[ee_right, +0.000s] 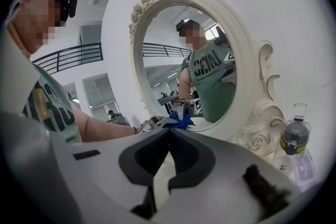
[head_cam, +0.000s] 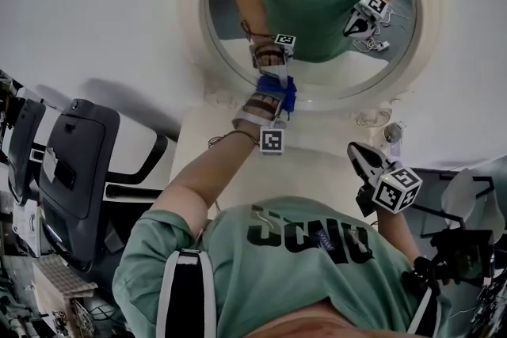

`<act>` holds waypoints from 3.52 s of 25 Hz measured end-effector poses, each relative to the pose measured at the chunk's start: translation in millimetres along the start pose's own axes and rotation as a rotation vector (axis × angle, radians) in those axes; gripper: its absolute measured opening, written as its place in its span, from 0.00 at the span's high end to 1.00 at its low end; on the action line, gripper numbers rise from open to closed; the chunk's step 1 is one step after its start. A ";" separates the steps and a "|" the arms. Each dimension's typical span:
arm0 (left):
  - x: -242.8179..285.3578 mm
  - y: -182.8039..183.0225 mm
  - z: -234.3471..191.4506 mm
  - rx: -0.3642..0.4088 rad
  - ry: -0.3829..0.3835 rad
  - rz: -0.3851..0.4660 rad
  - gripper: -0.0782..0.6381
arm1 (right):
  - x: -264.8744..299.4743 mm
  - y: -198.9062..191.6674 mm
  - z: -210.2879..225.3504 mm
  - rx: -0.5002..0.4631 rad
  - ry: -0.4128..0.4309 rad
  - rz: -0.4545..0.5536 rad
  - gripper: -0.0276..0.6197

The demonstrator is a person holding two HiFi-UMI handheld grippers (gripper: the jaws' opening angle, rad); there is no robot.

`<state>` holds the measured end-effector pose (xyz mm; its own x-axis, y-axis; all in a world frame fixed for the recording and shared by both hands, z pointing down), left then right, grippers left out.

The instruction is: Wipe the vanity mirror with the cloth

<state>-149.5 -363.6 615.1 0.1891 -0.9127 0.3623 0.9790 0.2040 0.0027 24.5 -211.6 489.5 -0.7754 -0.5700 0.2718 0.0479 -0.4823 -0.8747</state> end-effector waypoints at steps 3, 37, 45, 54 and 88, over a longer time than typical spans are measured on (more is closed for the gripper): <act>0.7 1.4 -1.2 -0.048 -0.059 -0.010 0.78 | 3.1 5.1 -3.1 -0.014 0.010 0.010 0.95; -162.9 -8.7 -479.3 -0.238 0.708 0.050 0.77 | 0.2 18.5 2.1 -0.022 0.028 0.088 0.95; -163.8 -11.1 -478.2 -0.274 0.730 0.072 0.77 | -2.9 13.4 1.9 -0.008 0.016 0.068 0.95; -147.9 12.2 -416.9 -0.176 0.742 0.108 0.80 | 4.8 7.7 -8.8 -0.006 0.044 0.034 0.95; -114.6 75.3 -220.1 -0.193 0.315 0.237 0.77 | -18.3 9.2 -5.2 -0.001 0.000 0.073 0.95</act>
<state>-80.7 -321.6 368.6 0.3950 -0.9182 0.0303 0.8965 0.3781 -0.2309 35.8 -202.2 474.4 -0.7701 -0.6033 0.2074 0.1033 -0.4387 -0.8927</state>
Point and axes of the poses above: the fingertips, and each gripper's own axes: x forward along the fingers, z to its right, y out of its top, the point moved 1 cm from there along -x, backward along the fingers, and after that the axes turned 1 degree about -x, right-handed, at the moved point
